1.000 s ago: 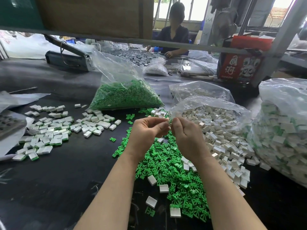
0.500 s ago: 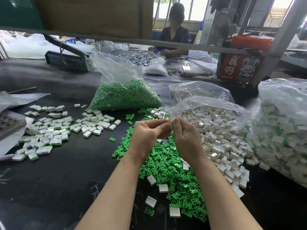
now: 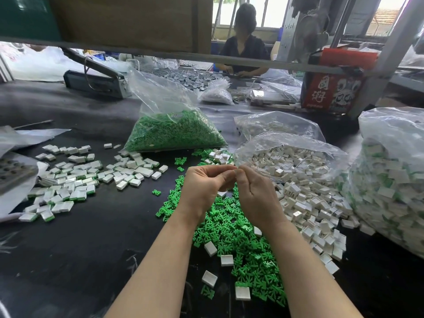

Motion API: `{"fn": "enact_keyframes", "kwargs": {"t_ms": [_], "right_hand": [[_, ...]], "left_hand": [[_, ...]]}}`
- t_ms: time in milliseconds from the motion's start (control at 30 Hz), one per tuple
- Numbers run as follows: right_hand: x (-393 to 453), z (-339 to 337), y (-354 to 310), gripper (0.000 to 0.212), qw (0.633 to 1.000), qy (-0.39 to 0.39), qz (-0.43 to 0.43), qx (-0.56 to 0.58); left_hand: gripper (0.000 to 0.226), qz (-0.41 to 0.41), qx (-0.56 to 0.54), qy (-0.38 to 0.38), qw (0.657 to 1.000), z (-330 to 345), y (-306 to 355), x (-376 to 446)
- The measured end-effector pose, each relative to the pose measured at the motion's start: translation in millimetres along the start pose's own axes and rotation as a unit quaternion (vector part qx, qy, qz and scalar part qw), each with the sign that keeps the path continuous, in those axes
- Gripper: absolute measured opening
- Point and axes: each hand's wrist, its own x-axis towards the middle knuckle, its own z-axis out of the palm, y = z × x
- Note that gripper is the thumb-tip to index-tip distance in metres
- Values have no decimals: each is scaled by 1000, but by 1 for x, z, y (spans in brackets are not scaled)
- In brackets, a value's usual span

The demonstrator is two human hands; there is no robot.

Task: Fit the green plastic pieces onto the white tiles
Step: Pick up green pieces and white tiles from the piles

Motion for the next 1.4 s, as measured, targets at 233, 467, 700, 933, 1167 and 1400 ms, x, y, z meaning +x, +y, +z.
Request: {"fn": "enact_keyframes", "kwargs": {"t_ms": [233,467,700,933,1167,1400], "right_hand": [[3,-2,0,21,995,-33,-34,-89],[11,-3,-6,53,936,-40,184,298],[8,-7,-8,41,879,-82,209,420],[6,-10,-11,40,895,-72,198,394],[5,-10,-15,41,903,-85,176,383],[5,-11,-15,45,919,-124,158,339]], "left_hand": [[12,6,28,-2,1000,-3,0,-2],[11,4,-12,5,1000,-2,2,0],[14,14,-9,-1,1000,1,4,-2],[13,52,57,21,997,3,5,-1],[22,54,60,43,996,6,5,0],[23,46,40,59,996,7,3,0]]}}
